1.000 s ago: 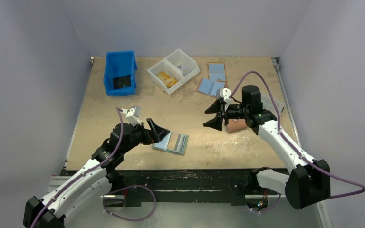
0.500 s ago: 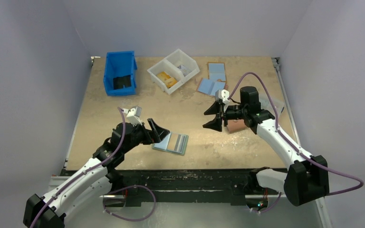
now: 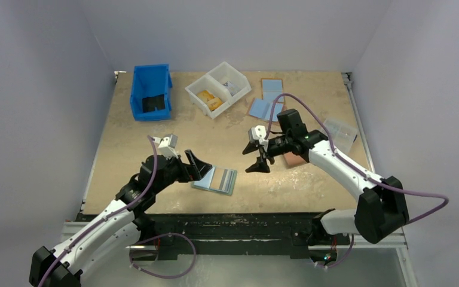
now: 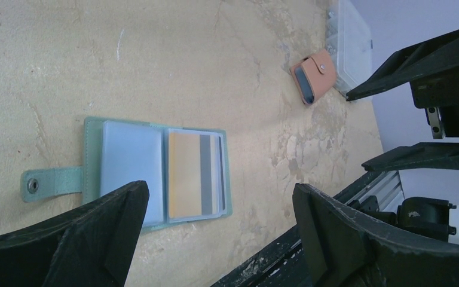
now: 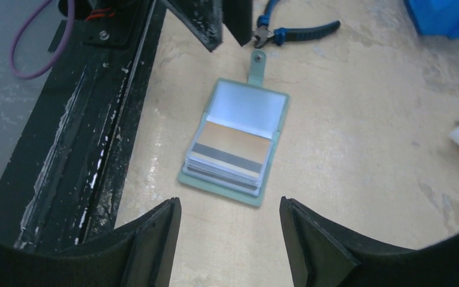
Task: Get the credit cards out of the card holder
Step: Remove the credit card from the card holder.
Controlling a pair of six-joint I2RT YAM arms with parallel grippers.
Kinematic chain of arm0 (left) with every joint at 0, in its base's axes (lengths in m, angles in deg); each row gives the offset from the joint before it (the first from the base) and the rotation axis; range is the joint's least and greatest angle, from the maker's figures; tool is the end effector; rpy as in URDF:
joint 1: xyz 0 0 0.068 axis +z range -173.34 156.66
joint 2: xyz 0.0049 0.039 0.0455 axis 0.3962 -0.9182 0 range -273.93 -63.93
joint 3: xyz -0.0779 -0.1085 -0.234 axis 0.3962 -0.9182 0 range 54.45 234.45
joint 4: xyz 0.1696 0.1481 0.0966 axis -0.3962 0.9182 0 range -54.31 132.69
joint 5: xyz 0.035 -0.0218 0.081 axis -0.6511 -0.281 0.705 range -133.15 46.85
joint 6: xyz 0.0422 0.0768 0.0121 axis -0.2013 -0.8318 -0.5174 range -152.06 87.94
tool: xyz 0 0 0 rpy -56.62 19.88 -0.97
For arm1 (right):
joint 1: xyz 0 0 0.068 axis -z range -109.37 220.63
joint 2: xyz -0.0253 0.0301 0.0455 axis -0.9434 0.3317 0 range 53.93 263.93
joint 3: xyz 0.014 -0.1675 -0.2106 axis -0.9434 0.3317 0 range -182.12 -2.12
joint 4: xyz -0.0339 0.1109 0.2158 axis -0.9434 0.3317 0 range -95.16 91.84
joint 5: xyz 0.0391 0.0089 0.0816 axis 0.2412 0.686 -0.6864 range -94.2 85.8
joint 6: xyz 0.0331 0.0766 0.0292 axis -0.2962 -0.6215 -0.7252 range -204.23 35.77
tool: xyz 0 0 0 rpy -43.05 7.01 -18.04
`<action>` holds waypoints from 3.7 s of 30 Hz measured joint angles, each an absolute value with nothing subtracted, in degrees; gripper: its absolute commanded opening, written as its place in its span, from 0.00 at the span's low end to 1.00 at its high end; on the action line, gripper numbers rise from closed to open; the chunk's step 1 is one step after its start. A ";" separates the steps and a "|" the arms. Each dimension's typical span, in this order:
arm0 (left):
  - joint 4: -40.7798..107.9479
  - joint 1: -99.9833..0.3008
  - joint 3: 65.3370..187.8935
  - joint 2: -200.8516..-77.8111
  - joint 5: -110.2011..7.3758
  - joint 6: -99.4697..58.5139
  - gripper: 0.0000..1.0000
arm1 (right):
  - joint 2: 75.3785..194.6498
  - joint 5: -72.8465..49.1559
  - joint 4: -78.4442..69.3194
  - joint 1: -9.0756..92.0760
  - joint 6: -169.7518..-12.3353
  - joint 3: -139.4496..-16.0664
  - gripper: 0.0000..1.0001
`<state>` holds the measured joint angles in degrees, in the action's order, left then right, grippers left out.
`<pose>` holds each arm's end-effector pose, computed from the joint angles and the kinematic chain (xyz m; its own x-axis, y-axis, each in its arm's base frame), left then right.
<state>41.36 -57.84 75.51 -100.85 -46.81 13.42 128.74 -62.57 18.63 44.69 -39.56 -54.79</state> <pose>0.1526 -0.1109 0.2095 -0.6499 -0.4167 -0.6356 0.2150 0.7014 -0.6796 0.2092 0.1760 0.2520 0.0762 -0.3730 -0.9247 -0.9961 -0.0697 -0.0540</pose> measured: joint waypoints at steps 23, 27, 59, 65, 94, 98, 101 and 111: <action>43.46 -57.84 75.53 -104.81 -45.89 12.69 0.98 | 139.12 -49.11 18.41 30.71 -33.07 -62.79 0.46; 43.37 -57.84 75.53 -107.52 -45.94 12.69 0.92 | 140.34 -46.79 14.26 28.00 -36.81 -62.31 0.33; 47.59 -74.59 87.68 -130.51 -31.49 10.22 0.82 | 150.38 -51.86 5.67 38.11 -63.89 -62.55 0.12; 48.81 -75.87 87.77 -132.26 -28.08 10.14 0.82 | 155.51 -50.81 2.94 37.85 -72.09 -62.53 0.11; 43.39 -76.40 88.62 -138.34 -29.41 8.78 0.87 | 160.50 -43.80 4.45 34.36 -74.38 -63.07 0.11; 42.96 -76.40 88.29 -138.38 -29.46 8.78 0.87 | 160.50 -44.65 4.47 34.36 -74.38 -63.09 0.11; 42.82 -76.42 88.29 -138.73 -29.44 8.80 0.87 | 160.50 -45.46 4.47 34.36 -74.40 -63.09 0.11; 42.80 -76.42 88.29 -139.95 -29.22 8.78 0.88 | 160.50 -48.65 4.38 34.36 -75.50 -63.18 0.11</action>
